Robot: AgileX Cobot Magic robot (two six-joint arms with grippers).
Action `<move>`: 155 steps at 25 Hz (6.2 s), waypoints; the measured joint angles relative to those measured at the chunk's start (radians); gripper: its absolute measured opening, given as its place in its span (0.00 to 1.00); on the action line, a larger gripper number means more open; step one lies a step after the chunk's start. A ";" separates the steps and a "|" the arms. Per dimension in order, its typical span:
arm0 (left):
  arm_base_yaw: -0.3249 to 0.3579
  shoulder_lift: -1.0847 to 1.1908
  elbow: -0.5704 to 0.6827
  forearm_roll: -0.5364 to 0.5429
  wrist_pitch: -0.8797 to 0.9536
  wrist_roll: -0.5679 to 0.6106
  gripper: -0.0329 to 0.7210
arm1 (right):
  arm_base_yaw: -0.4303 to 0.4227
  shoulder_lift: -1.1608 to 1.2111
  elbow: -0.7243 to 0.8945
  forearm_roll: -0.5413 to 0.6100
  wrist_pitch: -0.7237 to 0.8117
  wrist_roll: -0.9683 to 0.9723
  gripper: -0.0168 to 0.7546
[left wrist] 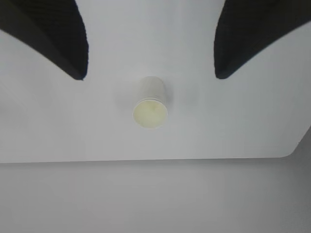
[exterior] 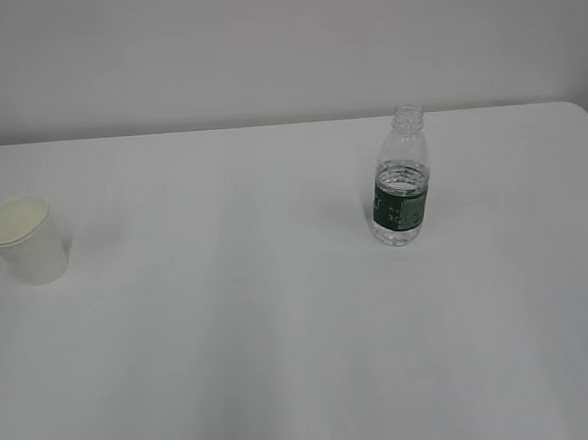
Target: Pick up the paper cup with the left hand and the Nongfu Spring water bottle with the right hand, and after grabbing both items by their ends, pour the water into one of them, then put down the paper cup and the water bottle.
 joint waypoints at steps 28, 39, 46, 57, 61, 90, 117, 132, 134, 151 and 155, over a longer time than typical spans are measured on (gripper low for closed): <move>0.000 0.159 0.000 -0.006 -0.170 0.000 0.81 | 0.000 0.199 0.000 0.000 -0.206 -0.021 0.76; 0.000 0.223 0.000 -0.006 -0.234 0.000 0.81 | 0.000 0.260 0.000 0.080 -0.247 -0.021 0.76; 0.000 0.223 0.000 -0.006 -0.244 0.000 0.81 | 0.000 0.292 0.023 0.091 -0.281 -0.023 0.76; 0.000 0.253 0.000 -0.026 -0.248 0.000 0.81 | 0.000 0.370 0.043 0.097 -0.331 -0.078 0.76; 0.000 0.299 0.000 -0.036 -0.254 0.000 0.81 | 0.000 0.402 0.043 0.129 -0.352 -0.122 0.76; -0.001 0.445 0.095 -0.021 -0.473 0.002 0.77 | 0.067 0.642 0.043 0.218 -0.556 -0.248 0.76; -0.005 0.931 0.095 -0.026 -0.906 0.002 0.75 | 0.067 1.002 0.043 0.208 -0.939 -0.244 0.76; -0.005 1.085 0.134 -0.019 -1.107 0.002 0.75 | 0.067 1.086 0.138 0.125 -1.194 -0.169 0.76; -0.005 1.086 0.189 -0.019 -1.190 0.002 0.75 | 0.067 1.086 0.160 0.120 -1.230 -0.164 0.76; -0.056 1.087 0.543 -0.004 -1.601 -0.023 0.75 | 0.067 1.233 0.358 -0.003 -1.563 -0.044 0.76; -0.056 1.087 0.543 0.005 -1.611 -0.025 0.75 | 0.067 1.262 0.405 -0.003 -1.682 -0.044 0.76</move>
